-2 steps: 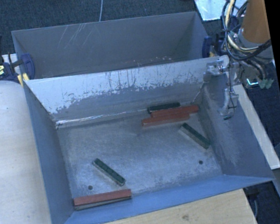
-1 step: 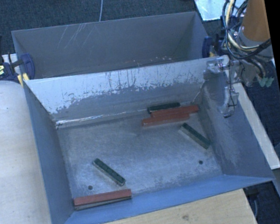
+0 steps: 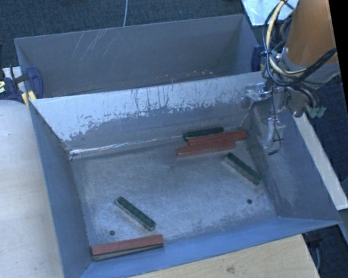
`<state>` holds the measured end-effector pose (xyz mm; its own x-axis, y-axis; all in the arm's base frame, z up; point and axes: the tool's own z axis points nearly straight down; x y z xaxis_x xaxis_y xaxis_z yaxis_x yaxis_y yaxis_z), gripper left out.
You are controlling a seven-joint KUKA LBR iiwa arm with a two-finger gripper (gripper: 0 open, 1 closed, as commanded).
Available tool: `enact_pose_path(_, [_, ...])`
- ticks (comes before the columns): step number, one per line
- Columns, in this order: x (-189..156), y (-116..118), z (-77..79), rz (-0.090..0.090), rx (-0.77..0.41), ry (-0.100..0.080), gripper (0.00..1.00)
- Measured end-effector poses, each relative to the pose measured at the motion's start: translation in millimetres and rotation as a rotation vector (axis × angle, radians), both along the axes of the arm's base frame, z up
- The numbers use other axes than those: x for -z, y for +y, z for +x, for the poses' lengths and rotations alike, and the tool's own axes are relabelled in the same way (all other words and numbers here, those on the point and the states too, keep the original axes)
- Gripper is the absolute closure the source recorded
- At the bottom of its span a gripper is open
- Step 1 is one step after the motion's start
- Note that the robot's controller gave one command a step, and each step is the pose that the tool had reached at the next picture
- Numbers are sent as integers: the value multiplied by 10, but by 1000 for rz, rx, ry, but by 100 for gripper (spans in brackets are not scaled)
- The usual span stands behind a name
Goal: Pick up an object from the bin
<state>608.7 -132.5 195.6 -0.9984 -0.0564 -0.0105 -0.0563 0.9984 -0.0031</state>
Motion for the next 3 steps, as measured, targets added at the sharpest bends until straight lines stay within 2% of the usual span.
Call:
enact_pose_path(1, [992,699,-79,6,-187,15,0])
enact_pose_path(2, [1022,539,179,-1,-236,4,0])
enact_pose_path(3, [1122,1100,191,3,-211,1,100])
